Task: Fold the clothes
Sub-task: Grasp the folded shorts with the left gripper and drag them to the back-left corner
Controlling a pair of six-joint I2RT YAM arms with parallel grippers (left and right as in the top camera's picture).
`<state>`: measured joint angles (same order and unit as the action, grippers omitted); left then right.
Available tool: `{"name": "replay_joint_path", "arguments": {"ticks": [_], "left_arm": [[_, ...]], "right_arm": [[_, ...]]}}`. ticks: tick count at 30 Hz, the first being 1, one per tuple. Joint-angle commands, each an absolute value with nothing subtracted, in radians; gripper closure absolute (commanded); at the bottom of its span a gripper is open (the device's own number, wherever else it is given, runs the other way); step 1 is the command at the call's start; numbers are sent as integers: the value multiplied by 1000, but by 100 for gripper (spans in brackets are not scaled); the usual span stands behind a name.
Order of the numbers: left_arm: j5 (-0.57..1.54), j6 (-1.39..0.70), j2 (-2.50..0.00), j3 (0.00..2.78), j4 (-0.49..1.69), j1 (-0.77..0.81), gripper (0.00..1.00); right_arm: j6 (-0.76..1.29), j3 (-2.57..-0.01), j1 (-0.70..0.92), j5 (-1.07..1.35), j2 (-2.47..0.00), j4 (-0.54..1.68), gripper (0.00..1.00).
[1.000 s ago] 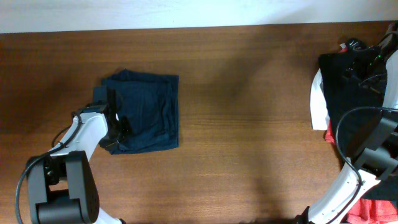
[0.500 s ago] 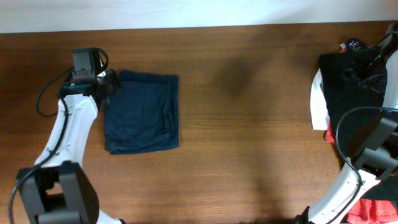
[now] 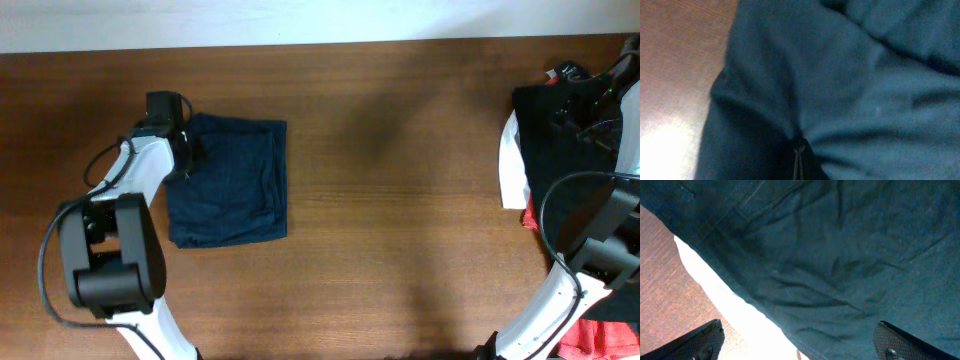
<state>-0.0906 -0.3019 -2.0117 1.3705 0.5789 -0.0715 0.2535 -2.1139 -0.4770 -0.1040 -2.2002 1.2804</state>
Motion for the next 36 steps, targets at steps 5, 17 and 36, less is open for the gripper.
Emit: {"name": "replay_joint_path", "arguments": {"ticks": [5, 17, 36], "left_arm": [[25, -282, -1764, 1419, 1025, -70, 94], [-4, -381, -1767, 932, 722, -203, 99], [291, 109, -1826, 1240, 736, -339, 1]], "right_arm": [[250, -2126, -478, -109, -2181, 1282, 1], [250, -2126, -478, -109, -2181, 1282, 1], [250, -2126, -478, -109, -2181, 1282, 1]]}}
